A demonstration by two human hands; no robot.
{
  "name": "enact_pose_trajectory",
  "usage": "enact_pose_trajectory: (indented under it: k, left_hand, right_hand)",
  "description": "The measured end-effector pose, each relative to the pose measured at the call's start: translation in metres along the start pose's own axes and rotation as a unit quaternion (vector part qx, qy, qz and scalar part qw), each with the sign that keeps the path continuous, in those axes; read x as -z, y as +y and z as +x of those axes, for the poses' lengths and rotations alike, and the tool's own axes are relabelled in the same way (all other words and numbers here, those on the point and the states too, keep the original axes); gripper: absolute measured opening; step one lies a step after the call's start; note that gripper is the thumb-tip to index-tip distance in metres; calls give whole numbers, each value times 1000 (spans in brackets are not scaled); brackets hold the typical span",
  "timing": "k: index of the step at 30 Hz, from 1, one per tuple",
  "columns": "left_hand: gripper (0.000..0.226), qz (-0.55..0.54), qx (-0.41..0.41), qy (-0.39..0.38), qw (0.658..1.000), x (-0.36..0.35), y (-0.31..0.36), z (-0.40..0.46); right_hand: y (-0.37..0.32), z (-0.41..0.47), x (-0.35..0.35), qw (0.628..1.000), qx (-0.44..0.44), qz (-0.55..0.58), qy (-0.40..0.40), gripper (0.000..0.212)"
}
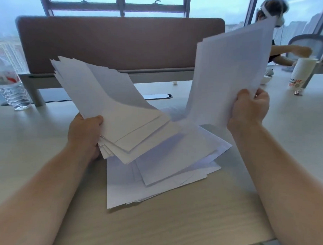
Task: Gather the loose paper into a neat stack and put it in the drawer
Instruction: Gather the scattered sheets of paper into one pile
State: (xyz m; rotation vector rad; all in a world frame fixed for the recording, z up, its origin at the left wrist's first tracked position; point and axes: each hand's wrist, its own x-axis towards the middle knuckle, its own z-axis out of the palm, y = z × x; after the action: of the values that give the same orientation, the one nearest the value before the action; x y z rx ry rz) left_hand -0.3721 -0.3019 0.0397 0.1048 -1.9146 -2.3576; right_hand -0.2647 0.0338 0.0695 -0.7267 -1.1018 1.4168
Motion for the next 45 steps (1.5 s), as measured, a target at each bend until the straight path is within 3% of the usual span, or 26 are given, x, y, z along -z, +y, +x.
enact_pose_trajectory:
  k: [3,7,10,14,17,21,23,24,26,29,32,34,37,39,41,43,45]
  left_hand:
    - [22,33,-13,-21,999,-3,-1,-3]
    - [21,63,-15,-69,996,-6,1,-7]
    - [22,70,-8,-95,993,-6,2,-9]
    - [21,84,11,-101,991,-8,5,-14]
    - [21,102,11,-101,990,-8,7,-16]
    - [24,121,18,-100,988,-7,8,-17]
    - [26,124,21,-95,987,-8,9,-18]
    - [25,121,24,-95,988,-8,10,-19]
    - [23,112,30,-98,988,-8,10,-21]
    - [21,112,31,-108,987,-10,10,-23]
    - [21,119,25,-127,984,-11,11,-24]
    - [23,105,29,-138,984,-13,11,-25]
    - [23,83,43,-151,984,-15,14,-32]
    - [20,75,39,-164,983,-11,15,-35]
    - [24,53,49,-182,981,-8,17,-41]
    - [17,51,39,-191,979,-7,18,-45]
    - [15,50,23,-202,978,-7,21,-50]
  right_hand:
    - [2,0,-1,989,-114,90,-33,31]
    - [3,0,7,967,-202,120,-95,15]
    - [3,6,12,953,-214,135,-169,4]
    - [-4,-1,7,910,-255,249,-210,24]
    - [-7,-8,8,903,-246,277,-219,33]
    - [-14,-13,9,895,-220,286,-263,21]
    - [-18,-11,10,889,-208,303,-274,25]
    - [-21,-10,12,889,-205,299,-280,29]
    - [-25,-8,14,902,-195,255,-288,6]
    - [-22,-15,9,921,-213,211,-248,33]
    - [-8,-29,-3,961,-120,-10,-248,12]
    - [15,-25,-5,943,-61,-164,-283,22]
    - [21,-46,-8,905,-30,-266,-329,13]
    - [16,-60,-9,886,-46,-291,-358,16]
    - [14,-66,-10,886,-125,-238,-378,21]
    - [9,-70,-10,880,-202,-172,-393,14]
    - [7,-72,-11,873,-205,-165,-410,5]
